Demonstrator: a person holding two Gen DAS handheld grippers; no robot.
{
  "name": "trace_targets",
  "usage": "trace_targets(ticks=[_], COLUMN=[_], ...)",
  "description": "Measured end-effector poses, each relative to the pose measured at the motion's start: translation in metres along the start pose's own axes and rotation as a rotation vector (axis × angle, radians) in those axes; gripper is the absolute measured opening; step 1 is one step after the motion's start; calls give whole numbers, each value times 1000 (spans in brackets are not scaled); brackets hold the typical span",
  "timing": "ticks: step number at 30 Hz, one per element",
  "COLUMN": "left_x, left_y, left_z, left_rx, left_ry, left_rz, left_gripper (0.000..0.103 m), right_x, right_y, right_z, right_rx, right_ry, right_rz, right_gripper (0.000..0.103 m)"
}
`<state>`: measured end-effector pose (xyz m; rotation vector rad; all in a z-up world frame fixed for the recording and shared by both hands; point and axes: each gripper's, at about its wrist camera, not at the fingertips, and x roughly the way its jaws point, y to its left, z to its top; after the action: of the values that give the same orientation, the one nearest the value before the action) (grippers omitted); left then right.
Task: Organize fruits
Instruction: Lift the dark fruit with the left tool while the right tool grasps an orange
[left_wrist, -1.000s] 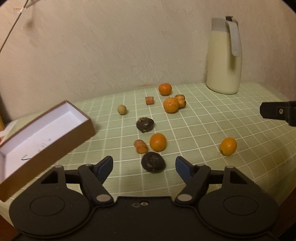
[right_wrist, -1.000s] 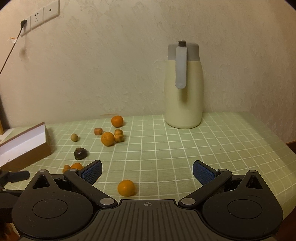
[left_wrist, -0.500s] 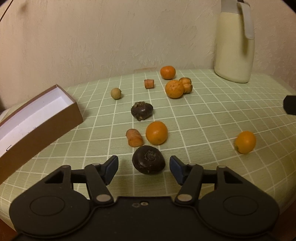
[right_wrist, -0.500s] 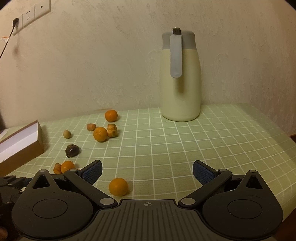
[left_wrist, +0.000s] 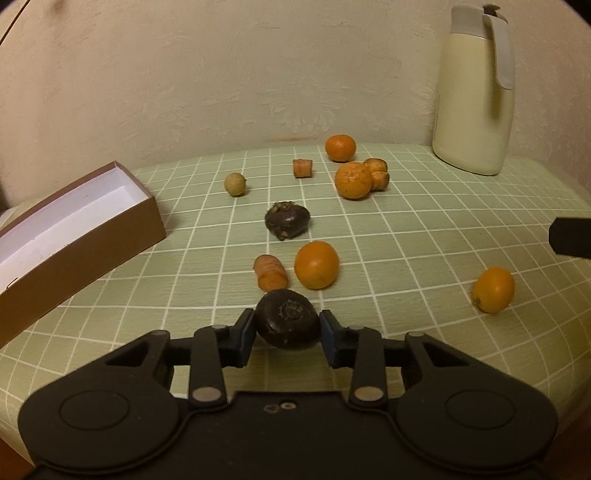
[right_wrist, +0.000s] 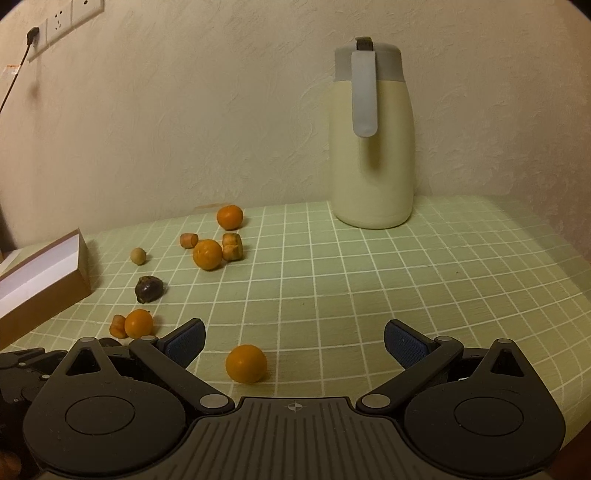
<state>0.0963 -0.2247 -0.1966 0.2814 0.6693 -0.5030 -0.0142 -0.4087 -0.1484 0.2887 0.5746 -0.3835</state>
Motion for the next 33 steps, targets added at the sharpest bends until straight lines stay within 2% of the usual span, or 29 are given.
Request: trace_targets(ticks=[6,11,12,13,14,24,33], left_x=[-12,-18,-19,-20,-21,-30,-31], left_y=[8,22,25,27,29,46,53], left_z=[6,8,8,8,8,4,4], left_rx=[-5,-43,-49,-52,-55,-81,-94], left_ry=[-48,-58,-58,-59,-60,-64,-63], left_rz=[35,57,60,62,66,85,93], left_gripper=[27,27,27,27,27,27,27], right_x=[7,20,23,27,32,51,62], right_y=[6,16,18,20,22,32,33], right_z=[-3,-8,-9,-9,-9,-10,-14], right_rx=[-12,-24,-27,-29,-28,6,13], right_ry=[21,52,59,70,90,120,144], right_rz=[9,19,21,27,31,62,38], right_gripper=[103,102,94,62,36,35,36])
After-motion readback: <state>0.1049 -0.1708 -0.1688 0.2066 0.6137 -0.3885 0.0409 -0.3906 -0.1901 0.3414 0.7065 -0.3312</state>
